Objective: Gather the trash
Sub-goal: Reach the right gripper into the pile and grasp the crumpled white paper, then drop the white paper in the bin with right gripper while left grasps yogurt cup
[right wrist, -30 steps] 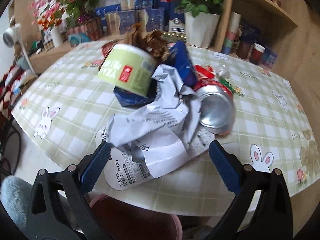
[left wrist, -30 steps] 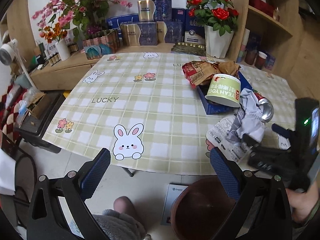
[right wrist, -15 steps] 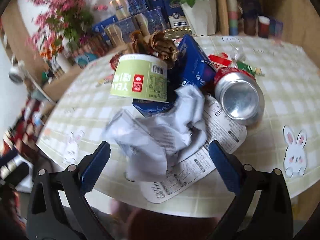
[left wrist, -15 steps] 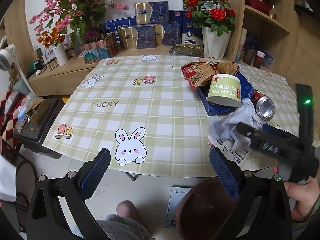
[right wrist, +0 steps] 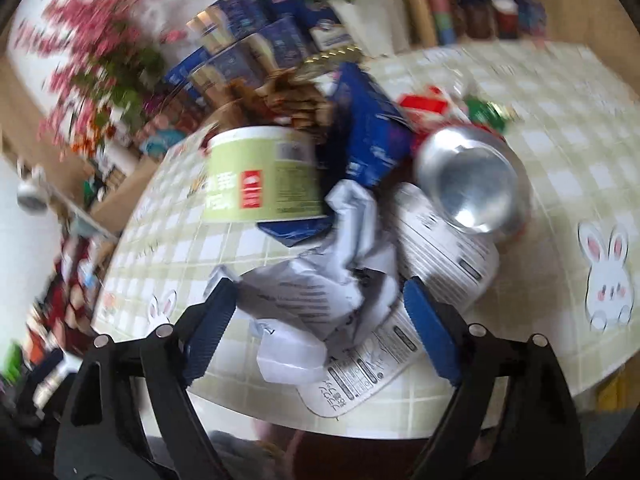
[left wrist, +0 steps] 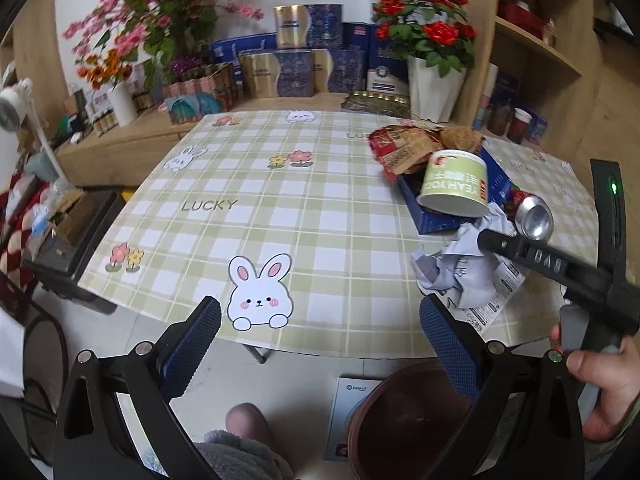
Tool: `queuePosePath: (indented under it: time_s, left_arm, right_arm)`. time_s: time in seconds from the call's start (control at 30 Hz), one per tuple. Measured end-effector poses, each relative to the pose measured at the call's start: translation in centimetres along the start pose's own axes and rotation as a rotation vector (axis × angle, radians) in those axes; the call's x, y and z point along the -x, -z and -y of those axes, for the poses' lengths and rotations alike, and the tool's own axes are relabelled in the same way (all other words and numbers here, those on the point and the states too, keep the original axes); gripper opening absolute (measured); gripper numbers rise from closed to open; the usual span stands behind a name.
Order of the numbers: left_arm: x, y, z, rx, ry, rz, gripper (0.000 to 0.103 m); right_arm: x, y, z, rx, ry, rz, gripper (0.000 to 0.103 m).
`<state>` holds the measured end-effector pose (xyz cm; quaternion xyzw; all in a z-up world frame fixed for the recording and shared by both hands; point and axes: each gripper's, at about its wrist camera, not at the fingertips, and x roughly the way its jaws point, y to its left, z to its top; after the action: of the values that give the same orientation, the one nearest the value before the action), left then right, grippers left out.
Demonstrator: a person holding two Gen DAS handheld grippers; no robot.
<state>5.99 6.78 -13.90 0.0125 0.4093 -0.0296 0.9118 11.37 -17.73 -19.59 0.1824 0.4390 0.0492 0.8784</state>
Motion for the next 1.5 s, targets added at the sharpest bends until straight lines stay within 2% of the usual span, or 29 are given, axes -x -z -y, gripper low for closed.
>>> queuePosePath:
  time_s: [0.17, 0.43, 0.53, 0.6, 0.63, 0.67, 0.7, 0.8, 0.87, 0.97, 1.27, 1.5]
  left_arm:
    - [-0.2, 0.0, -1.6, 0.045, -0.027, -0.001, 0.097]
    - [-0.6, 0.2, -2.6, 0.08, -0.031, -0.019, 0.097]
    - [-0.4, 0.2, -2.6, 0.073, -0.038, -0.014, 0.097]
    - [-0.2, 0.2, -2.4, 0.062, -0.045, -0.015, 0.097]
    - [-0.1, 0.2, -2.2, 0.059, -0.05, -0.013, 0.097]
    - [0.0, 0.2, -2.1, 0.057, -0.052, -0.011, 0.097]
    - [0.1, 0.2, -2.0, 0.056, -0.052, -0.007, 0.097]
    - [0.4, 0.1, -1.6, 0.053, -0.038, -0.004, 0.096]
    - [0.5, 0.1, -1.3, 0.051, -0.022, -0.005, 0.09]
    - [0.8, 0.1, -0.9, 0.051, 0.002, -0.008, 0.087]
    - [1.2, 0.0, 0.9, 0.042, 0.068, -0.022, 0.084]
    - [0.3, -2.0, 4.3, 0.001, 0.21, -0.035, 0.086]
  right_arm:
    - [0.3, 1.2, -3.8, 0.259, 0.067, 0.044, 0.093]
    - [-2.3, 1.1, -4.7, 0.462, 0.181, 0.038, 0.091]
    - [-3.1, 1.6, -5.4, 0.558, 0.205, 0.019, 0.078]
    - [-3.1, 2.3, -5.5, 0.614, 0.207, -0.006, 0.05]
    - [-2.7, 2.4, -5.5, 0.617, 0.185, -0.014, 0.047]
    - [-2.2, 2.5, -5.4, 0.608, 0.167, -0.014, 0.04]
    - [-1.5, 2.6, -5.2, 0.595, 0.137, -0.016, 0.016]
    - [0.1, 2.9, -5.0, 0.571, 0.112, -0.011, 0.016]
    - [1.4, 3.3, -4.6, 0.543, 0.078, -0.008, 0.015]
    - [3.0, 3.6, -4.0, 0.511, 0.047, 0.003, 0.015]
    - [8.2, 3.0, -1.8, 0.395, -0.006, 0.081, 0.014]
    - [11.9, 2.2, 0.1, 0.35, 0.003, 0.161, 0.013]
